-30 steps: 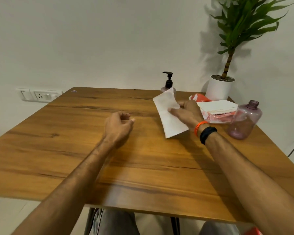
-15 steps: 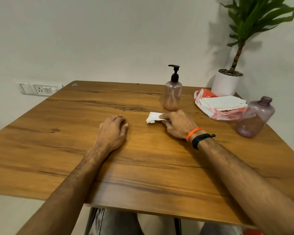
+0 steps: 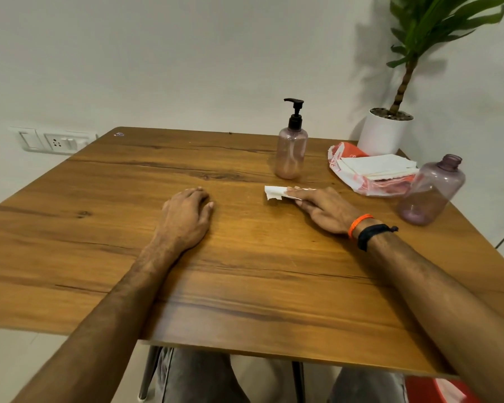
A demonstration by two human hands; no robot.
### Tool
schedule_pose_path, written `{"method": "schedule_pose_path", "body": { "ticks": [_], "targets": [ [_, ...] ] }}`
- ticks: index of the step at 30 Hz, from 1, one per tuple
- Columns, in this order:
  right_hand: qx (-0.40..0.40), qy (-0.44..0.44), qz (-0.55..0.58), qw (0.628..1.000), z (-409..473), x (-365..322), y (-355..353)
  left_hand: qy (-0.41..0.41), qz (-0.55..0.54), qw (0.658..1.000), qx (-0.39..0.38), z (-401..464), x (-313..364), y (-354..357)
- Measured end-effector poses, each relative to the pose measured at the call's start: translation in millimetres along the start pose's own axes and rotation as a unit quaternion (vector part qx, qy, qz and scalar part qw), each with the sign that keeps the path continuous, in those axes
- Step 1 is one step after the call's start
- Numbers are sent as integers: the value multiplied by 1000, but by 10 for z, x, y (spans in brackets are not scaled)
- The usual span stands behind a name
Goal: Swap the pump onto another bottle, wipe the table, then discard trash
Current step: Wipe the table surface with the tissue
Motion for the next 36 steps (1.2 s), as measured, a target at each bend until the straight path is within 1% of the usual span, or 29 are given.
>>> {"method": "schedule_pose_path", "body": {
  "ticks": [6,13,16,19,25,28,31,33,35,36],
  "targets": [
    [16,-1,17,1000,-309,-5,67,-5,9,1000,6,12,8,7],
    [29,-23,42,998,-374,-408,239,-4,16,1000,7,3,18,1],
    [12,-46,41,998,-358,-588,346,-12,29,999,12,8,20,-1],
    [-22,-78,29,996,-401,-690,443,-16,32,999,17,9,21,-5],
    [-61,-136,34,988,-685,-699,388,-18,37,999,11,14,15,-6],
    [-93,-159,35,982,-905,-699,410,-16,38,999,12,12,14,-3],
    [-111,-195,80,971,-1142,-772,421,-14,39,999,15,7,22,-4],
    [-127,-208,136,960,-1227,-811,396,-16,38,999,15,0,22,-7],
    [-186,-187,249,932,-1222,-824,357,-18,38,999,13,-3,21,-10],
    [-204,-166,329,907,-1181,-813,311,-18,39,999,11,-5,24,-11]
  ]
}}
Point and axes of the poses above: each hand's wrist, its own z-axis towards the middle knuckle, its own y-axis out of the palm, x = y × z, the point moved 7 cm from there along z, towards the middle knuckle, and after that the axes turned 11 degrees about y, right-handed, at the moved point
